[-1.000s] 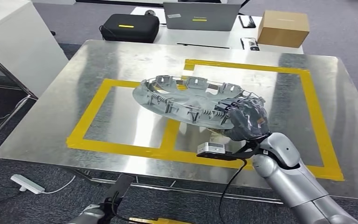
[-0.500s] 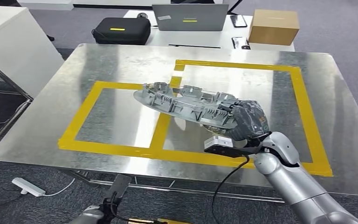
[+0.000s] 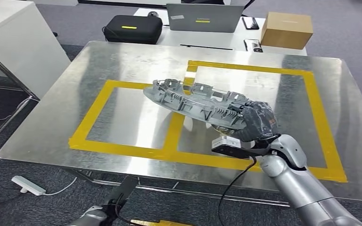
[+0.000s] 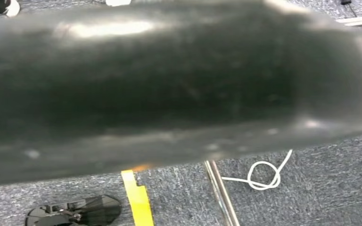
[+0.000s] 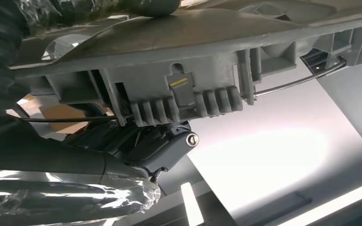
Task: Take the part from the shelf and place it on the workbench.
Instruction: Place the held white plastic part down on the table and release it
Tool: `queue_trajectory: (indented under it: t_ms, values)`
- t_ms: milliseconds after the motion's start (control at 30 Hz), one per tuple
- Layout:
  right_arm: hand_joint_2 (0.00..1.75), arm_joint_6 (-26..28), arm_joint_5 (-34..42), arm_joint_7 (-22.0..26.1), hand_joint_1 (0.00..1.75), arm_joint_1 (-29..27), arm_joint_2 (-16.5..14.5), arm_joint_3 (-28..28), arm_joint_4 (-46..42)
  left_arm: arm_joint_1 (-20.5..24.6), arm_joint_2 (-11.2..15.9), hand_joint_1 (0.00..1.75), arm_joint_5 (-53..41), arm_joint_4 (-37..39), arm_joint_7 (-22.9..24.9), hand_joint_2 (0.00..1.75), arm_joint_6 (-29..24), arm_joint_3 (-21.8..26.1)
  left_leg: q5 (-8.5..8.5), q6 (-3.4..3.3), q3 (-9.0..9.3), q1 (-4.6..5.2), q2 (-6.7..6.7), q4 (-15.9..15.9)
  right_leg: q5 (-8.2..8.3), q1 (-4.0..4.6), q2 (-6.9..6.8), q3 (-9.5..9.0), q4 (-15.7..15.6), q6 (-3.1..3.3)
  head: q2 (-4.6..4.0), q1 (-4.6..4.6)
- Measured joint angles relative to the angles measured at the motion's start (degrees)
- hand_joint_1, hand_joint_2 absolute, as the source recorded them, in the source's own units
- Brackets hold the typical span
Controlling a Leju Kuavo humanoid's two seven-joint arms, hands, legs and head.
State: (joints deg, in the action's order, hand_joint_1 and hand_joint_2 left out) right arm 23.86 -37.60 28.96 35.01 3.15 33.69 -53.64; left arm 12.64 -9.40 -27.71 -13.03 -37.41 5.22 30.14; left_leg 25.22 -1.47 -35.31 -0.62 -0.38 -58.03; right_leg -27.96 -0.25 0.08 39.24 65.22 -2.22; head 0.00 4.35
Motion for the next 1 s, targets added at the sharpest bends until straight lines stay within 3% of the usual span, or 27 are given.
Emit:
queue_trajectory:
  t_ms: [67, 167, 233, 333, 367, 400, 433, 467, 533, 567, 667, 733, 767, 833, 900, 933, 1000]
  values:
    - [1.75, 0.51, -0.35, -0.01, 1.75, 0.06, -0.04, -0.08, 0.00, 0.00, -0.01, 0.00, -0.37, 0.00, -0.01, 0.00, -0.07, -0.50, 0.08, 0.45, -0.14, 0.22, -0.02, -0.14, 1.85, 0.12, -0.10, -3.41, -6.35, 0.41, 0.00, 0.07]
    - [1.75, 1.37, -0.97, -0.09, 1.75, 0.01, -0.11, -0.13, 0.04, -0.07, 0.00, 0.00, -0.90, -0.01, -0.01, 0.00, -0.31, -1.03, 0.16, 1.28, -0.30, 0.31, 0.05, -0.21, 1.81, 0.19, 0.02, -4.25, -7.57, 1.12, 0.00, 0.14]
    - [1.75, 1.78, -1.48, -0.26, 1.75, 0.02, -0.17, -0.16, 0.07, -0.05, -0.01, 0.00, -1.19, -0.02, -0.01, 0.00, -0.37, -1.37, 1.47, 1.94, -0.86, 0.22, 0.10, -1.72, 1.92, -0.05, 0.01, -4.43, -7.78, 1.75, 0.00, 0.26]
    - [1.75, 3.73, -3.44, -0.80, 1.75, 0.07, -0.32, -0.13, 0.18, -0.10, 0.03, 0.00, -1.68, -0.01, -0.01, 0.00, -0.01, -2.01, 6.50, 2.70, -5.23, 0.03, 0.13, -11.42, 1.89, -0.21, -0.04, -4.56, -7.85, 2.30, 0.00, 0.48]
    - [1.75, 4.39, -4.15, -1.03, 1.75, 0.07, -0.36, -0.08, 0.30, -0.17, 0.04, 0.00, -1.76, 0.00, 0.00, 0.00, 0.18, -2.13, 7.60, 2.83, -6.86, -0.02, 0.13, -14.72, 1.84, -0.21, -0.03, -4.58, -7.82, 2.34, 0.00, 0.45]
    - [1.75, 4.84, -4.77, -1.28, 1.75, 0.08, -0.39, -0.04, 0.46, -0.23, 0.07, 0.00, -1.77, -0.01, 0.01, 0.00, 0.32, -2.23, 7.67, 2.89, -7.78, -0.04, 0.13, -16.45, 1.77, -0.21, -0.01, -4.63, -7.77, 2.36, 0.00, 0.46]
    - [1.75, 5.15, -5.37, -1.57, 1.75, 0.08, -0.41, -0.01, 0.64, -0.26, 0.09, 0.00, -1.84, -0.01, 0.00, 0.00, 0.38, -2.34, 6.52, 2.89, -7.65, -0.06, 0.13, -15.90, 1.67, -0.21, 0.02, -4.72, -7.70, 2.33, 0.00, 0.46]
    - [1.75, 5.36, -5.87, -1.85, 1.75, 0.09, -0.41, 0.02, 0.79, -0.26, 0.11, 0.00, -2.00, -0.02, -0.07, 0.00, 0.44, -2.48, 4.44, 2.83, -6.49, -0.09, 0.13, -13.19, 1.52, -0.23, 0.05, -4.87, -7.62, 2.24, 0.00, 0.46]
    - [1.75, 5.93, -6.76, -2.35, 1.75, 0.14, -0.43, 0.04, 1.01, -0.25, 0.21, 0.00, -2.50, -0.02, -0.50, 0.00, 0.92, -2.96, 0.55, 2.60, -3.06, -0.09, 0.12, -5.57, 1.14, -0.13, 0.13, -5.06, -7.39, 1.90, 0.00, 0.45]
    - [1.75, 6.31, -7.04, -2.51, 1.75, 0.19, -0.43, 0.05, 1.08, -0.24, 0.25, 0.00, -2.74, -0.02, -0.87, 0.00, 1.39, -3.23, -0.23, 2.38, -1.85, -0.05, 0.11, -2.85, 1.02, -0.03, 0.18, -4.98, -7.26, 1.66, 0.00, 0.44]
    - [1.75, 7.07, -7.38, -2.72, 1.75, 0.30, -0.44, 0.07, 1.19, -0.22, 0.35, 0.00, -2.96, -0.02, -1.84, 0.00, 3.01, -3.86, 0.06, 1.48, -1.17, 0.12, 0.03, -0.96, 0.98, 0.10, 0.19, -4.68, -7.26, 0.91, 0.00, 0.37]
    - [1.75, 7.14, -7.35, -2.81, 1.75, 0.30, -0.44, 0.05, 1.19, -0.21, 0.43, 0.00, -2.97, -0.02, -2.09, 0.00, 3.61, -4.19, -0.02, 0.76, -1.01, -0.01, 0.03, -0.70, 0.05, 0.02, 0.10, -4.08, -6.26, 0.35, 0.00, 0.27]
    - [1.75, 7.14, -7.28, -2.86, 1.75, 0.27, -0.44, 0.03, 1.18, -0.18, 0.44, 0.00, -2.99, -0.02, -2.15, 0.00, 3.81, -4.38, -0.06, 0.43, -0.92, -0.11, 0.06, -0.57, -1.20, 0.00, 0.08, -3.02, -4.15, 0.12, 0.00, 0.18]
    - [1.75, 7.14, -7.18, -2.88, 1.75, 0.05, -0.43, 0.01, 1.18, -0.18, 0.45, 0.00, -3.05, -0.02, -2.23, 0.00, 4.17, -4.76, 0.00, 0.03, -0.87, -0.09, 0.09, -0.55, -4.63, -0.02, 0.04, 0.67, 3.35, -0.13, 0.00, 0.02]
    - [1.75, 7.16, -7.17, -2.90, 1.75, -0.34, -0.39, -0.03, 1.18, -0.22, 0.45, 0.00, -3.07, -0.02, -2.25, 0.00, 4.34, -4.93, 0.06, -0.09, -0.82, 0.02, 0.07, -0.57, -6.04, -0.01, 0.04, 3.78, 9.13, -0.13, 0.00, 0.03]
    - [1.75, 7.21, -7.21, -2.96, 1.75, -0.49, -0.36, -0.07, 1.18, -0.23, 0.46, 0.00, -3.07, -0.02, -2.25, 0.00, 4.36, -4.96, 0.10, -0.13, -0.75, 0.09, 0.03, -0.57, -5.16, 0.00, 0.04, 3.99, 9.06, -0.01, 0.00, 0.02]
    - [1.75, 7.29, -7.46, -3.14, 1.75, -0.57, -0.28, -0.23, 1.17, -0.26, 0.45, 0.00, -3.11, -0.02, -2.25, 0.00, 4.35, -5.07, 0.24, -0.12, -0.50, 0.20, -0.06, -0.58, -0.98, 0.11, 0.03, 1.27, 2.55, 0.52, 0.00, 0.02]
